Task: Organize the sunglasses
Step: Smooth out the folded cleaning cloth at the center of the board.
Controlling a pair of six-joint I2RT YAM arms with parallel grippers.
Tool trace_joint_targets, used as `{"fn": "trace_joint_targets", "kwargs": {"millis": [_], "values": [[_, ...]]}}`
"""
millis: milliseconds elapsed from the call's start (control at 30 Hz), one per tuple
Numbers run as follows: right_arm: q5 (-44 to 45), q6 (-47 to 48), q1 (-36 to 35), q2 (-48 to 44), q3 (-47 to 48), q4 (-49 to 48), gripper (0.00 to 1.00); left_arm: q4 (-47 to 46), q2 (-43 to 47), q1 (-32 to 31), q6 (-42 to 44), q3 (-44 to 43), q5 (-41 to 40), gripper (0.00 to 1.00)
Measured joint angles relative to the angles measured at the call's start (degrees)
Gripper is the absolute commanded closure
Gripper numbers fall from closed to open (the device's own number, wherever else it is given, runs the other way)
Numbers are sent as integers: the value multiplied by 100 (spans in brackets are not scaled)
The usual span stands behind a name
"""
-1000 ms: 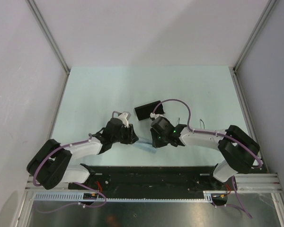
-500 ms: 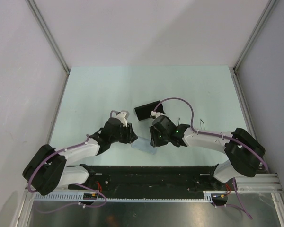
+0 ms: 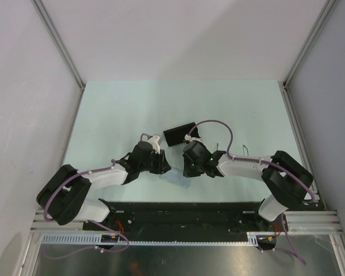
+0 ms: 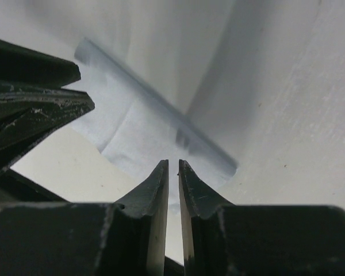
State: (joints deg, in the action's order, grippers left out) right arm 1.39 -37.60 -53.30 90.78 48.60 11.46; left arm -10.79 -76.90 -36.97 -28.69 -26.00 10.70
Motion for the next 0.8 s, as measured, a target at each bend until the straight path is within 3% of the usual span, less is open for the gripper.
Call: {"fn": "trace_joint_targets", "kwargs": {"millis": [800], "values": [[76,-184,367,354,0,-304,84,-398,-977,-79,11,-498,-116,67]]}}
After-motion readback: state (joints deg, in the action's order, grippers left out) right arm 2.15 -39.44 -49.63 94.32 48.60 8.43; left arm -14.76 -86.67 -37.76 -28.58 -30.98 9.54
